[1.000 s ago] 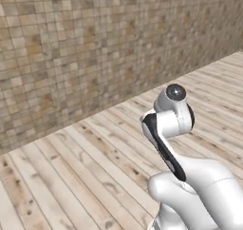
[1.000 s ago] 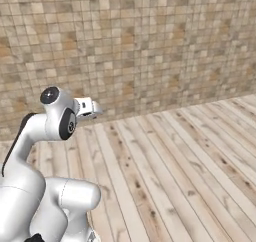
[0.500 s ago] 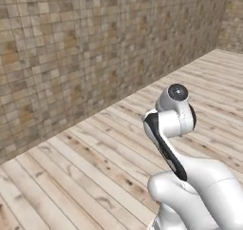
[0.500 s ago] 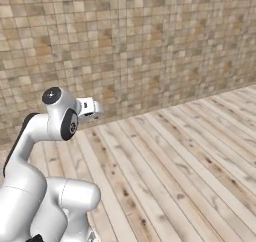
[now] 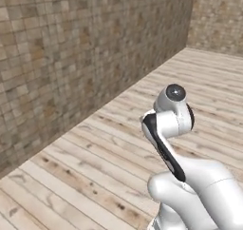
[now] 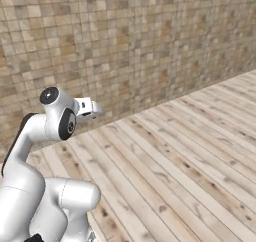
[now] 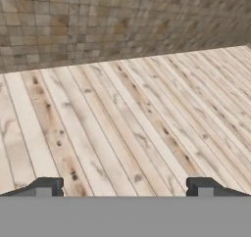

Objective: Place the large bottle from the dining counter next to the other large bottle outside the sink, and place the small bottle from the dining counter next to the other small bottle inside the sink.

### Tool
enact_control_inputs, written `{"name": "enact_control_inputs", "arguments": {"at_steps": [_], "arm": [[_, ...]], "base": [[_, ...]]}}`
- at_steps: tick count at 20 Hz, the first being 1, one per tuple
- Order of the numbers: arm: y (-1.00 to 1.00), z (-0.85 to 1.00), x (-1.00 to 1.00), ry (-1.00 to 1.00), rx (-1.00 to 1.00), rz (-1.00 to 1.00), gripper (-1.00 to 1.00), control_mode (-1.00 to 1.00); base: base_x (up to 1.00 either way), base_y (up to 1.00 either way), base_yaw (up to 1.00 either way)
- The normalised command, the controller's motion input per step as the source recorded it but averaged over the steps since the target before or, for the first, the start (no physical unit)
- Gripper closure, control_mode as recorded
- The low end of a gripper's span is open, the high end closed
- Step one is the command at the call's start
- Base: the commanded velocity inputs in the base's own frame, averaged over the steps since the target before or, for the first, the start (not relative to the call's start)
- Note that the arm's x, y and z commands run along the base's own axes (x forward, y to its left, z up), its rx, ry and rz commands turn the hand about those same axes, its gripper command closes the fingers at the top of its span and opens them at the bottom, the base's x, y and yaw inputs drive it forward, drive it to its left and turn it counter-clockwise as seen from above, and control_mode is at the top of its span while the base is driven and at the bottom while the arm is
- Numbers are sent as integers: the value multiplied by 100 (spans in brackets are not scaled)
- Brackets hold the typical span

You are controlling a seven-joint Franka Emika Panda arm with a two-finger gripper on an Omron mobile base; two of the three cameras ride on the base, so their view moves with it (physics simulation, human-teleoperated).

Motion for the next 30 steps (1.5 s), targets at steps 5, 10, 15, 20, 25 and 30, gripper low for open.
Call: {"name": "enact_control_inputs", "arguments": {"at_steps": [5, 10, 15, 20, 25, 30], "arm": [[0, 0, 0, 0, 0, 0, -100, 100], [0, 0, 0, 0, 0, 0, -100, 100], [0, 0, 0, 0, 0, 0, -100, 100], [0, 0, 0, 0, 0, 0, -100, 100], [0, 0, 0, 0, 0, 0, -100, 100], [0, 0, 0, 0, 0, 0, -100, 100]], "base": [[93, -11, -47], [77, -14, -45], [51, -14, -41], [54, -16, -40], [65, -11, -38], [83, -3, -39]]}}
